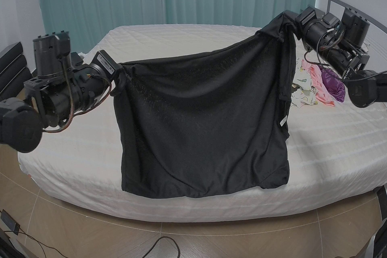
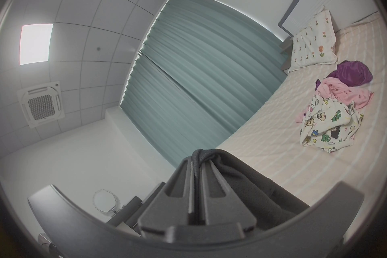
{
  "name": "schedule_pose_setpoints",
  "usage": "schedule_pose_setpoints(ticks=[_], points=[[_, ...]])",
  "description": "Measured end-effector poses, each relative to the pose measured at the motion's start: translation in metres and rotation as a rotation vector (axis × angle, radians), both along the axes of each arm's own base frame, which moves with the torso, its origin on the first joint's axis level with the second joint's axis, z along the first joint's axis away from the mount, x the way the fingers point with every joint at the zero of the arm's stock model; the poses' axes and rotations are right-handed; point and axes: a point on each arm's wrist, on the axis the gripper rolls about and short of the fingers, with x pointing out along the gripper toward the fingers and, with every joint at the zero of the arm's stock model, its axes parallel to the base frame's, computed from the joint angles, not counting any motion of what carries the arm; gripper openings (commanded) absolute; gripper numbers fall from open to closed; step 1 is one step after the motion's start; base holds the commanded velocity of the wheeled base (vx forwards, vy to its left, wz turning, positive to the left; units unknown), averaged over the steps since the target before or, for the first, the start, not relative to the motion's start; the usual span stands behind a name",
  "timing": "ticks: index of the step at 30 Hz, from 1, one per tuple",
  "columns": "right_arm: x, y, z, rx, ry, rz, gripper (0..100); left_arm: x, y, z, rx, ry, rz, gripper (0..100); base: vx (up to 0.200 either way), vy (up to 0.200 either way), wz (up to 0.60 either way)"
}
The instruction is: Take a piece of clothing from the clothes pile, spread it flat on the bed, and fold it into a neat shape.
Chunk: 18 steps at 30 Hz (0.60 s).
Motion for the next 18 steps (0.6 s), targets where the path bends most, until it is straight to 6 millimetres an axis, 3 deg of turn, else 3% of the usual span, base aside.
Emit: schedule_pose_setpoints(ticks=[11,18], points=[[0.037,0.006,-0.049,-0.024,0.081,-0.027,0,0.066,-0.014,-0.033,0.008,0.029,0.021,0,0.200,0.000,0.00],[0.048,0.007,-0.069,-0.038,0.128,-0.036,0,0.090,-0.022,-0.054,0.020,0.062,0.024,0,0.200,0.000,0.00]])
